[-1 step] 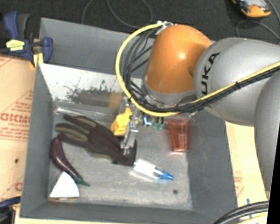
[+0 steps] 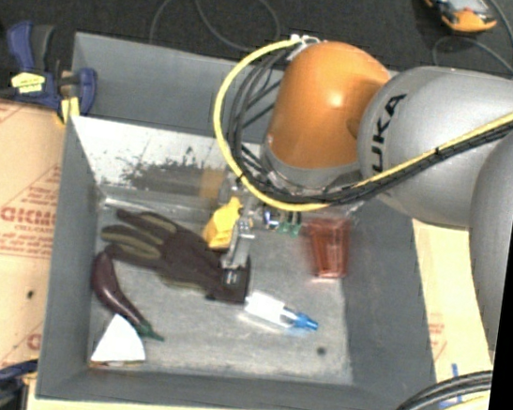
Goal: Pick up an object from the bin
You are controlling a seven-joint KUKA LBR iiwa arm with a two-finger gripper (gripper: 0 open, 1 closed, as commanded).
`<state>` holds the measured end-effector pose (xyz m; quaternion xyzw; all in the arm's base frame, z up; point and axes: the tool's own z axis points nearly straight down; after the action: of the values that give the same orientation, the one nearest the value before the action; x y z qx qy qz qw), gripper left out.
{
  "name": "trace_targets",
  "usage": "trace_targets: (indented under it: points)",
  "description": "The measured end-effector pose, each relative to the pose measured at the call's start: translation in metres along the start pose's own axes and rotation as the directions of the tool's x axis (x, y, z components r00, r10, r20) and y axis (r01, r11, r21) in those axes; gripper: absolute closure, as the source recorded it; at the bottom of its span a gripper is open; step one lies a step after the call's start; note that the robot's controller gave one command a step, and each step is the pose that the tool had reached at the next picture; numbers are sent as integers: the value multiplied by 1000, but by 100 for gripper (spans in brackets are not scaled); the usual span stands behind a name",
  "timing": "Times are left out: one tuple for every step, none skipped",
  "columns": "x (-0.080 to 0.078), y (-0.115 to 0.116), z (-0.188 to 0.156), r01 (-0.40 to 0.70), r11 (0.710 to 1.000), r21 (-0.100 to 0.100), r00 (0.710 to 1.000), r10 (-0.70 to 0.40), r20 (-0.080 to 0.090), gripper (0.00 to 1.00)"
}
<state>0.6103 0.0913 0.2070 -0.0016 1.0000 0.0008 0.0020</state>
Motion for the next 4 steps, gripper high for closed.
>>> trace_targets:
  points:
    - [0, 4, 57, -87, 996, -1, 996, 87, 2, 0]
    - [8, 25, 137, -27, 1000, 1, 1000, 27, 3, 0]
    - [13, 19, 136, -221, 975, -2, 975, 221, 2, 0]
    - [10, 16, 136, -223, 975, 0, 975, 223, 7, 0]
